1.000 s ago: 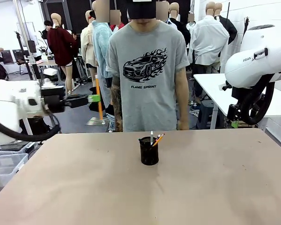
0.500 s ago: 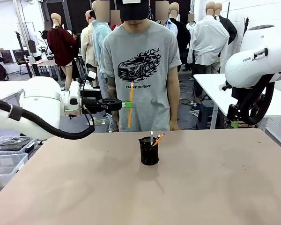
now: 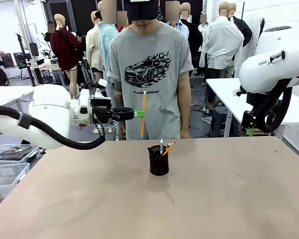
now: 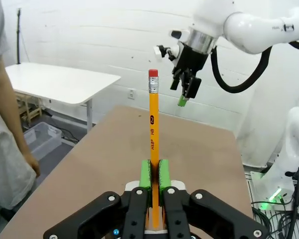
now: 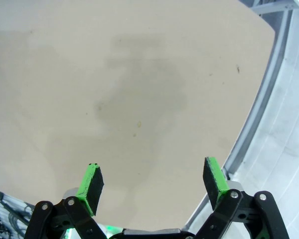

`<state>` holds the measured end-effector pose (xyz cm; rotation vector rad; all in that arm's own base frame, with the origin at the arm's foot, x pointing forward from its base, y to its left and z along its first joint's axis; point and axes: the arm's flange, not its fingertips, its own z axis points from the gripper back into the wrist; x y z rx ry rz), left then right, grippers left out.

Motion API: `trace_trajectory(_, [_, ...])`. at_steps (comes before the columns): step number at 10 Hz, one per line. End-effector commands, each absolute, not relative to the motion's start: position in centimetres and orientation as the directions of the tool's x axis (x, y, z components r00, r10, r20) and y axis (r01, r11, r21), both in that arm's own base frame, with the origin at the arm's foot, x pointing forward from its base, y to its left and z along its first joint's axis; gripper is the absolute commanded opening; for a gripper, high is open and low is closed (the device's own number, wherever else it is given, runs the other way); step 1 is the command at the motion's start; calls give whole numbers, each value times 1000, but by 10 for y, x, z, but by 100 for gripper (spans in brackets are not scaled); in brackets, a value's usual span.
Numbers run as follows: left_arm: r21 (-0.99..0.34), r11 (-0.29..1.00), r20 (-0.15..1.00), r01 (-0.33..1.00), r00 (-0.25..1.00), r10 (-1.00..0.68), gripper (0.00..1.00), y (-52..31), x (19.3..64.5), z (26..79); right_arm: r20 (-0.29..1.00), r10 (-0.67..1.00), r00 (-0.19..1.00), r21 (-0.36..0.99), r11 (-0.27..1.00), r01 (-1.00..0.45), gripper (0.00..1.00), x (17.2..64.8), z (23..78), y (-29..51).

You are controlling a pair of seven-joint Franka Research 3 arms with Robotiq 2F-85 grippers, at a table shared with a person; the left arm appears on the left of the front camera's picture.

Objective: Place the pens into the pen holder.
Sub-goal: Pick up a writing instrument from the table and place it into the Pen holder.

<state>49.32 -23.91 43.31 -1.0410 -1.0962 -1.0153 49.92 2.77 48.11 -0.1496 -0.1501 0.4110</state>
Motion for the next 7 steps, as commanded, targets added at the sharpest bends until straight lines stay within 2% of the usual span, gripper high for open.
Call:
trace_trajectory(1, [-111,146,983,983,130,-131,0,-265,525,422,109,406,907,-185,905,-383,100,499,480,27])
trace_trajectory(3, [-131,139,979,982,151,-138,0,-281,548,407,109,406,907,-185,905,-383,100,499,480,27])
trace_trajectory(7, [-121,106,982,987,135,-130,0,-295,563,377,109,406,907,-185,905,-383,100,499,480,27])
